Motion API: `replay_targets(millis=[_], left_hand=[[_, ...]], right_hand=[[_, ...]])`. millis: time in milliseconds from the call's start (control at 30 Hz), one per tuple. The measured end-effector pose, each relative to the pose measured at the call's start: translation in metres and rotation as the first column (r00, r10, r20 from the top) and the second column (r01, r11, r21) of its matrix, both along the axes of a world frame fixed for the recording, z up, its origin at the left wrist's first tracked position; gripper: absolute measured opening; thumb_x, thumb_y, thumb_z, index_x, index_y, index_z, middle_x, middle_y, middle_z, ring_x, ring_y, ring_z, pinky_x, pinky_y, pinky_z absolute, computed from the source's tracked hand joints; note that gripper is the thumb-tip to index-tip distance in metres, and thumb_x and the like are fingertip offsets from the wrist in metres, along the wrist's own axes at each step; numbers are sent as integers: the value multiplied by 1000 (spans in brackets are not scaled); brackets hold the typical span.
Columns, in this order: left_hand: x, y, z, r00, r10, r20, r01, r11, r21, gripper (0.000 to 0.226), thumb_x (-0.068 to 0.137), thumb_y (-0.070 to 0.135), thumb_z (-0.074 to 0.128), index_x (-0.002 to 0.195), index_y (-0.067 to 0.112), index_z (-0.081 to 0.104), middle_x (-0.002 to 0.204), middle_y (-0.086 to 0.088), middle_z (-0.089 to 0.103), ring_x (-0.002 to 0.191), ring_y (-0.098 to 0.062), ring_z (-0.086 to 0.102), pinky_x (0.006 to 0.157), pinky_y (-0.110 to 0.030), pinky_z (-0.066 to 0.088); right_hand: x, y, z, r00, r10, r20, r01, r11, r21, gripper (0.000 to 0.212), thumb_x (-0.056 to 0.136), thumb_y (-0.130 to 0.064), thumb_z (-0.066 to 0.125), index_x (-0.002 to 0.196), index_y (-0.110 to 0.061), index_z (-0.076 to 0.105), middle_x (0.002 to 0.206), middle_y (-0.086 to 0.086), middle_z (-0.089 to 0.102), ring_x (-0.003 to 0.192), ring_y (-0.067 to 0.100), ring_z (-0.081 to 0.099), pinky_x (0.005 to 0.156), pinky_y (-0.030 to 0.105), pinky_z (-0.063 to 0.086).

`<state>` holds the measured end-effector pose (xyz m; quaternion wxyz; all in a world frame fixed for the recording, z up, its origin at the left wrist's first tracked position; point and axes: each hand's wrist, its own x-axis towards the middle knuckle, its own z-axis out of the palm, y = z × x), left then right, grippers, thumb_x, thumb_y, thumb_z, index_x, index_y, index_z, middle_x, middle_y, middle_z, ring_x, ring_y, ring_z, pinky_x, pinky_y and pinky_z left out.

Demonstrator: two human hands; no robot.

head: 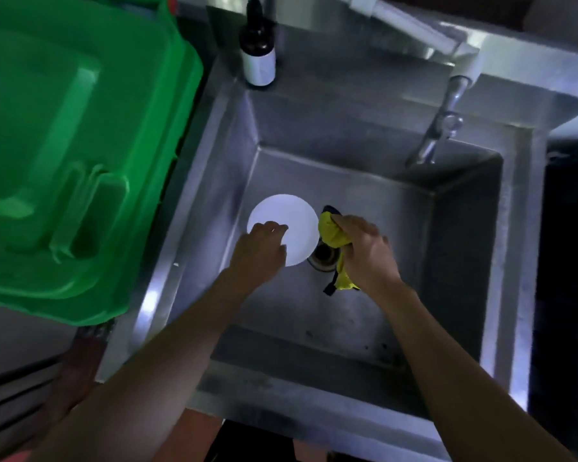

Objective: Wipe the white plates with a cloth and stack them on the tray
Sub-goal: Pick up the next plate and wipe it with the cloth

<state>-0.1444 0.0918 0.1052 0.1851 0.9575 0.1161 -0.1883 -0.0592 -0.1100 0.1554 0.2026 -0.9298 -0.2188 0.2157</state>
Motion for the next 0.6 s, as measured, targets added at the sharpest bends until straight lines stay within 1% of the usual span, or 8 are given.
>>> replay_targets(millis=[67, 167, 267, 333, 433, 533, 600], left_hand=[[1, 18, -18, 994, 101, -42, -103, 994, -42, 50, 102, 29, 51, 151, 20, 44, 152, -3, 49, 136, -26, 47, 105, -45, 48], [1, 35, -47, 957, 276, -87, -285, 950, -124, 51, 103, 32, 51, 152, 21, 42, 153, -2, 48, 139, -26, 46, 111, -45, 45], [3, 44, -76, 913, 390, -120, -406, 897, -174, 52, 102, 32, 52, 152, 18, 43, 151, -5, 51, 138, -28, 48, 110, -47, 46], [6, 47, -93, 877, 457, -144, -479, 855, -198, 54, 101, 30, 53, 152, 16, 43, 150, -6, 52, 137, -29, 49, 109, -47, 46], [9, 51, -116, 833, 532, -153, -553, 798, -239, 56, 98, 26, 56, 151, 15, 44, 149, -7, 53, 136, -29, 49, 107, -45, 46], [11, 50, -133, 799, 586, -136, -600, 760, -250, 56, 96, 23, 56, 150, 16, 45, 149, -6, 52, 136, -26, 48, 106, -41, 44], [11, 48, -143, 772, 621, -137, -632, 728, -265, 55, 94, 20, 56, 148, 14, 47, 148, -8, 53, 136, -27, 49, 106, -39, 43]], right_hand=[[3, 17, -14, 1000, 6, -1, -6, 1000, 9, 73, 80, 10, 49, 145, -23, 51, 142, 4, 55, 119, 39, 54, 99, 50, 45], [7, 37, -37, 999, 41, 3, -41, 999, 11, 72, 80, 9, 52, 145, -23, 51, 144, 5, 53, 121, 40, 52, 101, 50, 43], [12, 52, -60, 998, 60, -14, -60, 998, 16, 75, 76, 10, 58, 143, -22, 54, 146, 4, 53, 124, 40, 51, 104, 50, 39], [16, 62, -76, 996, 77, -34, -76, 997, 23, 77, 74, 10, 60, 143, -23, 54, 147, 3, 52, 127, 38, 50, 105, 51, 39], [22, 78, -98, 992, 112, -61, -109, 993, 39, 78, 75, 11, 63, 144, -23, 53, 149, 3, 50, 131, 38, 47, 106, 51, 41], [26, 88, -118, 987, 148, -70, -144, 988, 53, 73, 78, 9, 57, 143, -24, 54, 147, 1, 52, 128, 38, 49, 102, 51, 44], [28, 90, -128, 980, 174, -96, -168, 984, 66, 73, 77, 9, 54, 143, -24, 54, 145, 1, 53, 125, 38, 51, 99, 50, 46]])
